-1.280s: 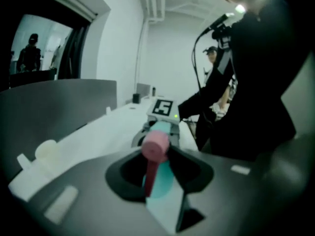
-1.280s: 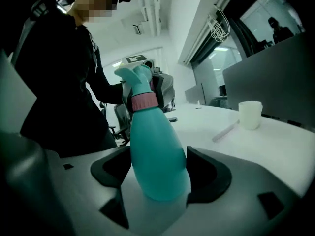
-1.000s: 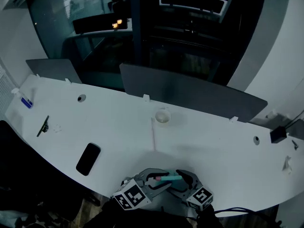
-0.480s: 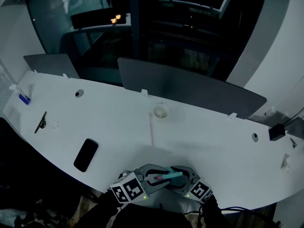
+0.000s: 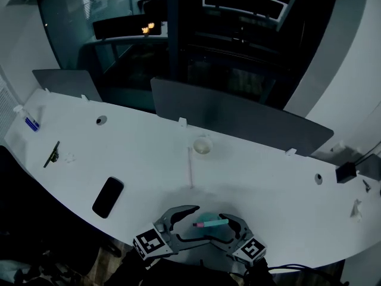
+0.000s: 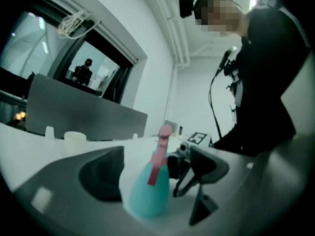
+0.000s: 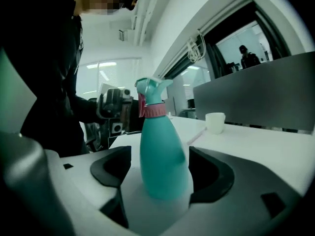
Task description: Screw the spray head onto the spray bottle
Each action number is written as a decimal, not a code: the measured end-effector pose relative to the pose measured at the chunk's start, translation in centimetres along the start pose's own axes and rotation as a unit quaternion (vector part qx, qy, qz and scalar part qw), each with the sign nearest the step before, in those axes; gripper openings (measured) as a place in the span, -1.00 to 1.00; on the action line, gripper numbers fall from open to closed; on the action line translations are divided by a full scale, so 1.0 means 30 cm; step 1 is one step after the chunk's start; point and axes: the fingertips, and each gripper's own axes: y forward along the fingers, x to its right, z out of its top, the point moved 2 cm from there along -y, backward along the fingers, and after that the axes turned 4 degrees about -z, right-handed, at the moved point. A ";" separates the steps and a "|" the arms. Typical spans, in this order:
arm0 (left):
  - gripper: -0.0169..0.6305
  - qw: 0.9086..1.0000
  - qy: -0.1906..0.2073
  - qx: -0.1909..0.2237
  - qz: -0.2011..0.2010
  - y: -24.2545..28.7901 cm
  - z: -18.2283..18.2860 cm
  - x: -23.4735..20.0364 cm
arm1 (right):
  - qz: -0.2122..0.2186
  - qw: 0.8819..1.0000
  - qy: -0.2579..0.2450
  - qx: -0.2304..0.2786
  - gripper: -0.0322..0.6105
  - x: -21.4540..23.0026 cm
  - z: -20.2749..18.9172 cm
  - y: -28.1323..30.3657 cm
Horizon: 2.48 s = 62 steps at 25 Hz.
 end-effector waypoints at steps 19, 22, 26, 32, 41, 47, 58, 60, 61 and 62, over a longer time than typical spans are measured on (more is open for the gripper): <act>-0.94 0.931 0.069 -0.048 0.357 -0.280 -0.088 0.065 | -0.231 0.972 -0.016 0.030 -0.89 0.095 0.073 -0.200; -0.93 0.898 0.064 -0.033 0.434 -0.320 -0.069 0.087 | -0.265 0.963 -0.045 0.033 -0.89 0.052 0.073 -0.196; -0.93 0.881 0.052 -0.044 0.469 -0.348 -0.069 0.129 | -0.304 0.950 -0.044 0.053 -0.89 -0.018 0.066 -0.212; -0.93 0.882 0.052 -0.042 0.466 -0.396 -0.143 0.292 | -0.328 0.944 -0.025 0.027 -0.89 -0.170 -0.041 -0.234; -0.93 0.889 0.049 -0.027 0.455 -0.646 -0.247 0.690 | -0.383 0.923 -0.022 0.044 -0.89 -0.673 -0.113 -0.407; -0.93 0.906 0.066 0.014 0.417 -0.711 -0.221 0.913 | -0.402 0.913 -0.044 0.055 -0.89 -0.952 -0.082 -0.528; -0.93 0.916 0.099 0.031 0.387 -0.684 -0.163 1.076 | -0.410 0.908 -0.062 0.061 -0.89 -1.109 -0.036 -0.652; -0.93 0.914 0.108 0.030 0.390 -0.683 -0.150 1.103 | -0.406 0.909 -0.059 0.072 -0.89 -1.108 -0.013 -0.663; -0.93 0.913 0.112 0.030 0.391 -0.679 -0.145 1.120 | -0.404 0.910 -0.059 0.076 -0.89 -1.110 -0.004 -0.670; -0.93 0.913 0.115 0.030 0.391 -0.674 -0.141 1.136 | -0.402 0.910 -0.060 0.078 -0.89 -1.112 0.003 -0.677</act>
